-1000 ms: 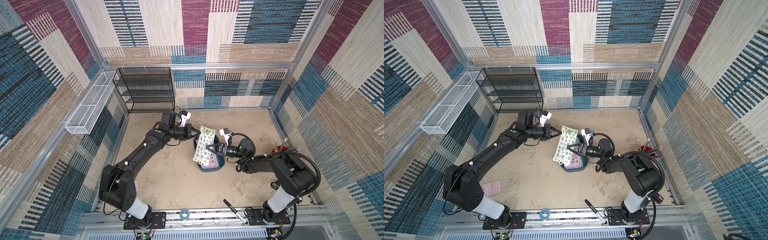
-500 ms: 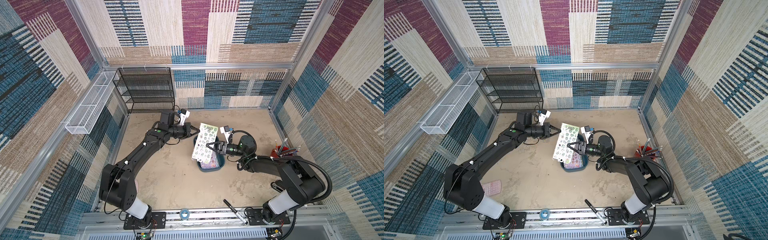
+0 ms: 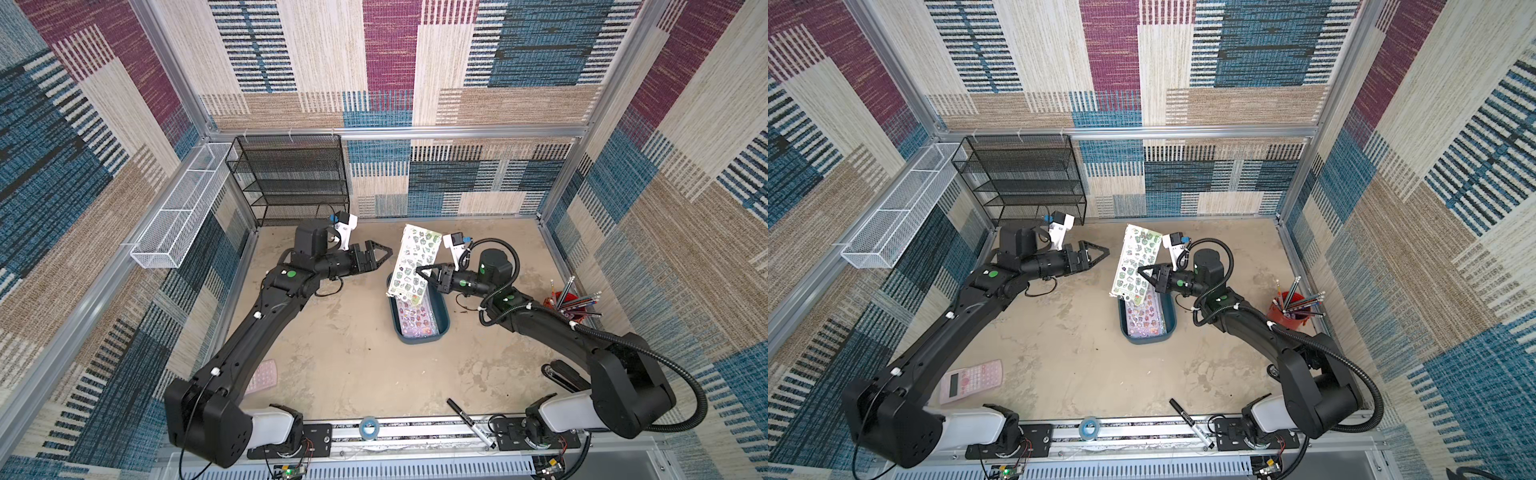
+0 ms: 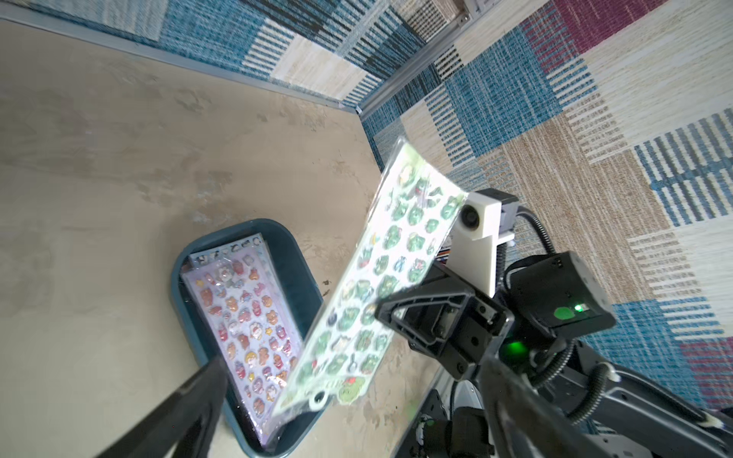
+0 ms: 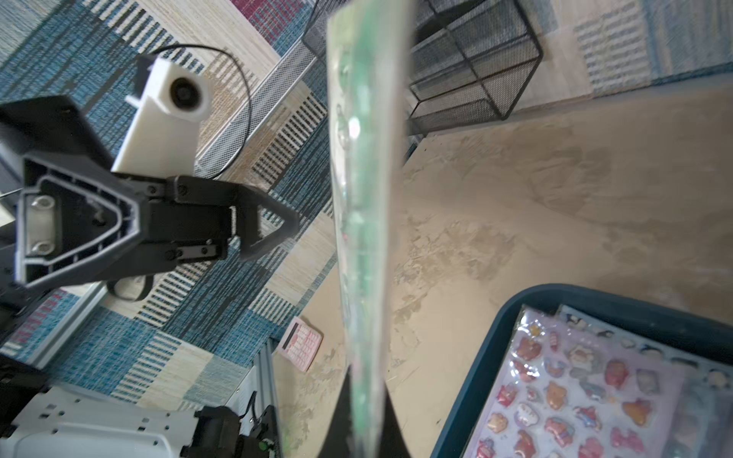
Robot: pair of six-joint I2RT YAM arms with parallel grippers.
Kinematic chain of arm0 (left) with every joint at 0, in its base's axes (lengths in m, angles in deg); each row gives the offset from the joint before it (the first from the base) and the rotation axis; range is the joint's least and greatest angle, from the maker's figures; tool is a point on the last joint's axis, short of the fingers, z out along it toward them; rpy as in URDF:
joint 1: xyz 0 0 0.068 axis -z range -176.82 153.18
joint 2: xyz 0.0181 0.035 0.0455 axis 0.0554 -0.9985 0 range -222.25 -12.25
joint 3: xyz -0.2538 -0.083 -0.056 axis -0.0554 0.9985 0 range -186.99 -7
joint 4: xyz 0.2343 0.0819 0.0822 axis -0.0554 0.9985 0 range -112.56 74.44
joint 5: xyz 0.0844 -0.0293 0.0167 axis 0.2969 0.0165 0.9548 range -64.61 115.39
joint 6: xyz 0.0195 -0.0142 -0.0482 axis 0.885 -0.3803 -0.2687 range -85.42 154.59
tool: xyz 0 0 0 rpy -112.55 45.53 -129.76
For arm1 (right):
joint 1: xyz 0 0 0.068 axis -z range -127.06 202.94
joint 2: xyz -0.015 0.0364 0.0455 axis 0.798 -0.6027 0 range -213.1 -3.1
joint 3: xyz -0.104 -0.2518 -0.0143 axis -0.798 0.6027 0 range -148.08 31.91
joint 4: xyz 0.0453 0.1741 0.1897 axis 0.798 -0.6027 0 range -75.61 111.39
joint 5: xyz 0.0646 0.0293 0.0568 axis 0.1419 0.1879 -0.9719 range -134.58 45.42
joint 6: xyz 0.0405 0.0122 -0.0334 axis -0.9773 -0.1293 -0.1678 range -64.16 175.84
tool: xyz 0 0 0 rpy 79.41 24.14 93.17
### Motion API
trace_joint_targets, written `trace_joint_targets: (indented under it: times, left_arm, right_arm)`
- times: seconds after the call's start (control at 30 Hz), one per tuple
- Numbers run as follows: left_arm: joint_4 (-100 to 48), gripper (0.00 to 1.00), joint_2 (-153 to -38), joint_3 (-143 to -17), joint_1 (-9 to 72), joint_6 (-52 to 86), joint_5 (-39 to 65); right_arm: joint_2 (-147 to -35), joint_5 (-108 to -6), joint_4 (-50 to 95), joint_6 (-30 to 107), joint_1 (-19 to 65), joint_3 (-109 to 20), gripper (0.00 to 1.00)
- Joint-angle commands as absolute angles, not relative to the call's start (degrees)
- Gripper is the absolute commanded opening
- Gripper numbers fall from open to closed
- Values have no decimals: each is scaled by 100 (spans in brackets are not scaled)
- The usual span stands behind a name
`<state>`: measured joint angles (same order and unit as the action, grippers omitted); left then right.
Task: Take the stickers out of the storage box
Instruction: Pick up the sticker from the storage box.
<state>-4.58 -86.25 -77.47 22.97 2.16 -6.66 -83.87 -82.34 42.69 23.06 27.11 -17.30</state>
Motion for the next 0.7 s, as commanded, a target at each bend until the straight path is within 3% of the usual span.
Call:
trace_joint_targets:
  times: [0.0,0.1,0.23,0.67]
  left_arm:
    - [-260,99,-8131,-7473,2278,717,440]
    - [-424,99,-7582,-7081,2277,889,922]
    - [-376,99,-7250,-6953,2261,1288,621]
    - [-773,97,-7845,-7159,2199,1325,-1236]
  right_arm:
    - [-8352,-7569,3036,3221,2610,-2204,0]
    - [-8479,-7382,2661,3555,2494,-2662,0]
    - [-8689,-7367,2507,3768,2356,-3083,0]
    - [-8849,-9508,3053,3608,2268,-3194,0]
